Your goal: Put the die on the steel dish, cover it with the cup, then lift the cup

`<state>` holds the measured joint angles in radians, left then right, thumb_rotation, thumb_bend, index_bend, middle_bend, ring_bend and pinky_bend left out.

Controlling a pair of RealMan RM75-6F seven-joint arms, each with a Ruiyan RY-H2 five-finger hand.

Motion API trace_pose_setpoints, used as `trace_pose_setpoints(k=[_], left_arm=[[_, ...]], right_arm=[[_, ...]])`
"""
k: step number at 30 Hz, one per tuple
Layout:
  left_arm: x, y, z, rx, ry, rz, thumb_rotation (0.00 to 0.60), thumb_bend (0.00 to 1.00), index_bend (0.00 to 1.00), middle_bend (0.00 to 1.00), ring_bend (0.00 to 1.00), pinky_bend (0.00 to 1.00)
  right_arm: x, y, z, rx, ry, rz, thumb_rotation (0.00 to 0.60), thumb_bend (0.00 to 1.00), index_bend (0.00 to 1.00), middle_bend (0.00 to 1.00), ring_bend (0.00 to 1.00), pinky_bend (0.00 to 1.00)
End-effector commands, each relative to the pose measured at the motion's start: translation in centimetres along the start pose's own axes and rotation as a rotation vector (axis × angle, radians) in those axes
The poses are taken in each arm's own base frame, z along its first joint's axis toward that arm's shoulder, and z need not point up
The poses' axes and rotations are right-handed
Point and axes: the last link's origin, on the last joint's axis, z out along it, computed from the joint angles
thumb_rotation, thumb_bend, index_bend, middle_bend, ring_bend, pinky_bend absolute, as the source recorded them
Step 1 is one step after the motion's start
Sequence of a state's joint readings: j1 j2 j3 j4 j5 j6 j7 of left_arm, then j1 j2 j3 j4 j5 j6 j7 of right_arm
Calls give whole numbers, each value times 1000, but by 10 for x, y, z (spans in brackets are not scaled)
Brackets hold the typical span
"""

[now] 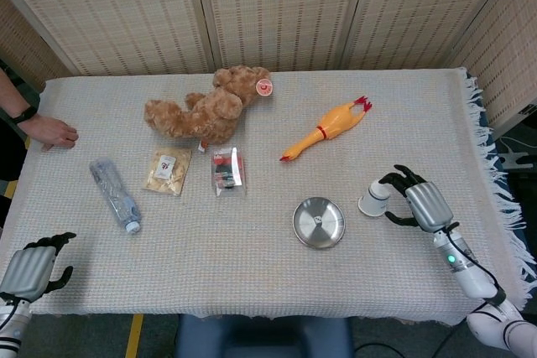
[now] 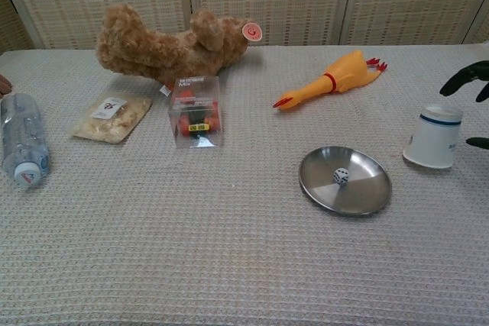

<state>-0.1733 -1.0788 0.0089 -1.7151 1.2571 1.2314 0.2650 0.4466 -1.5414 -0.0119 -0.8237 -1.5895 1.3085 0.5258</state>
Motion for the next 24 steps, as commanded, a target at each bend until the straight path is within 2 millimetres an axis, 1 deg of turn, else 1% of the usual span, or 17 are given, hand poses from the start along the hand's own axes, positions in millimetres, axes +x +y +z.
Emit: trace_pose_setpoints(k=[1, 5, 7, 9, 11, 12, 16, 20, 24], left_arm=[[0, 0, 0, 0, 1, -1, 600, 382, 214, 262, 245, 328], [0, 0, -1, -3, 2, -1, 600, 382, 214, 262, 246, 329], [0, 0, -1, -2, 2, 0, 600, 382, 215, 262, 246, 329], [0, -1, -1, 2, 1, -1, 600, 382, 215, 262, 246, 328], [0, -2, 0, 6, 0, -2, 600, 382, 215, 262, 245, 328], [0, -2, 0, 7, 0, -2, 600, 382, 215, 261, 245, 328], [1, -1, -1, 6, 6, -2, 600, 382, 215, 262, 245, 329], [2, 0, -2, -1, 10, -2, 600, 382, 215, 262, 246, 329], [3, 2, -2, -9, 19, -4, 600, 382, 215, 262, 245, 328]], right_arm=[[5, 1, -4, -1, 0, 2, 600, 93, 213, 180, 31, 240], [14, 0, -14, -2, -3, 2, 600, 90, 122, 87, 0, 166], [23, -2, -25, 0, 16, -25, 600, 83, 45, 24, 0, 147], [33, -6, -40, -12, 50, -65, 600, 76, 9, 3, 0, 144], [40, -9, -53, -44, 90, -103, 600, 73, 0, 0, 0, 143], [45, -9, -62, -84, 111, -135, 600, 73, 0, 0, 0, 143], [55, -13, -83, -240, 126, -221, 600, 74, 0, 0, 0, 145], [67, -16, -95, -360, 174, -274, 600, 74, 0, 0, 0, 146], [73, -18, -102, -413, 215, -291, 600, 73, 0, 0, 0, 146]])
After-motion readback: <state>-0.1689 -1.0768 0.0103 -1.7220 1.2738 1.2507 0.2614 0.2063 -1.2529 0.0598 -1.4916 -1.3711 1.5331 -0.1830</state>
